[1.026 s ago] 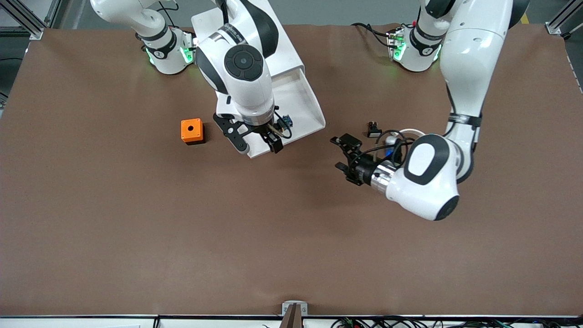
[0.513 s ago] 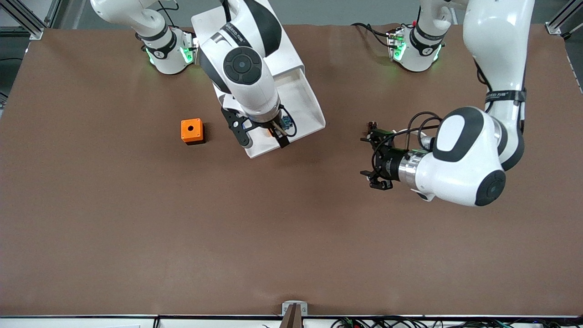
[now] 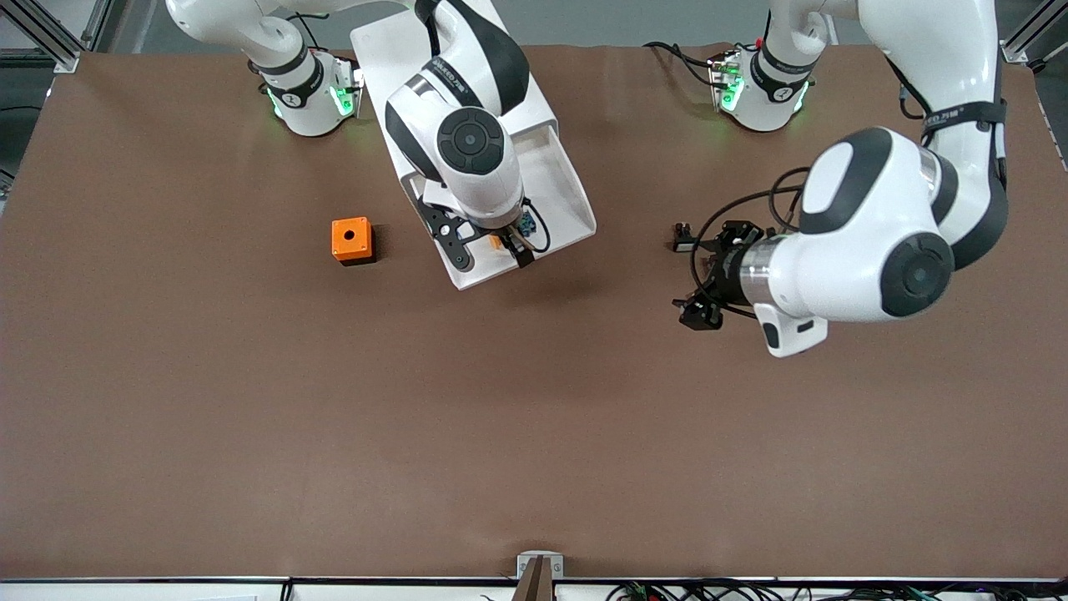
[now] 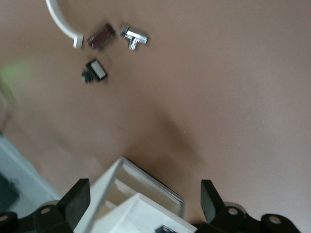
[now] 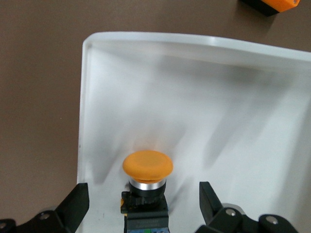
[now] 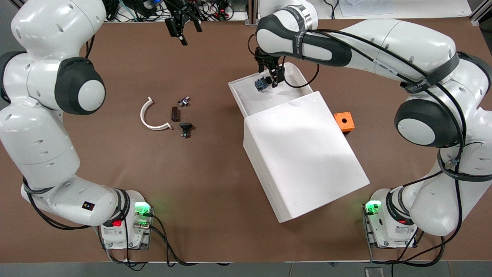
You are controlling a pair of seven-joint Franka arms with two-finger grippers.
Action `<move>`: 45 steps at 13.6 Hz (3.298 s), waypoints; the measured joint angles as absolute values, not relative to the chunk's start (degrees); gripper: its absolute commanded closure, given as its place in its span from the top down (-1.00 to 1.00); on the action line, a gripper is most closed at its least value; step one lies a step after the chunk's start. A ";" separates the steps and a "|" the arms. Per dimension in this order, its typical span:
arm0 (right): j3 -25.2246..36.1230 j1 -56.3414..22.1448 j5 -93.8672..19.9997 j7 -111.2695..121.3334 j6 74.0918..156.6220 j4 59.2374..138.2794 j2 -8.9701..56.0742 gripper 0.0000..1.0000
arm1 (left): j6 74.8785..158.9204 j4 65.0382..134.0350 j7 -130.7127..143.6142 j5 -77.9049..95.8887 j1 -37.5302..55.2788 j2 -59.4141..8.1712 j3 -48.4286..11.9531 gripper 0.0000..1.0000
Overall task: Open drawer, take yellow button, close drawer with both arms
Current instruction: 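Grasp the orange button with the right gripper while the left gripper returns, then lift the button with the right gripper while the left gripper pushes drawer shut, then carry the button away with the right gripper while the left gripper retracts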
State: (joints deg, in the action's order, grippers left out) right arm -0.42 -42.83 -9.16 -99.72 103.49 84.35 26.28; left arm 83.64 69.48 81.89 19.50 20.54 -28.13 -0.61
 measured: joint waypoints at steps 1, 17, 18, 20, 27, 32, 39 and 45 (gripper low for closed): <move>-0.42 -43.06 -9.20 -99.72 103.46 84.36 26.31 1.00 | 86.11 70.15 81.32 18.46 21.51 -27.80 -1.60 1.00; -0.28 -43.86 -9.45 -99.70 103.15 83.13 27.65 -0.70 | 118.15 100.42 79.80 7.10 25.62 -19.04 -14.36 1.00; -0.12 -43.84 -9.45 -99.70 102.36 82.68 27.65 -0.70 | 119.13 101.60 79.80 5.65 25.63 -18.98 -15.25 1.00; 0.19 -43.43 -9.46 -99.64 98.50 80.12 27.63 -0.70 | 121.52 103.36 79.80 4.40 25.65 -18.99 -16.28 1.00; 1.34 -32.38 -9.41 -72.32 80.39 71.64 21.91 -0.69 | 122.99 104.45 79.81 4.21 28.55 -19.14 -17.52 1.00; 1.95 -15.49 -7.44 -36.53 75.48 72.03 17.82 -0.69 | 123.09 105.78 79.86 4.21 30.79 -19.26 -20.84 1.00; 2.05 1.97 4.34 -2.70 86.73 79.72 18.58 -0.69 | 123.09 107.56 81.15 4.21 30.84 -19.19 -27.11 1.00; 2.00 7.06 9.49 9.84 101.96 84.78 28.24 -0.66 | 123.15 108.06 81.20 4.21 30.83 -19.20 -29.46 1.00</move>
State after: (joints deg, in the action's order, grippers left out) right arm 2.00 7.06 9.49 9.84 101.96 84.78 28.24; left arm 123.15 108.06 81.20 4.21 30.83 -19.20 -29.46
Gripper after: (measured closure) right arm 0.581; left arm 0.000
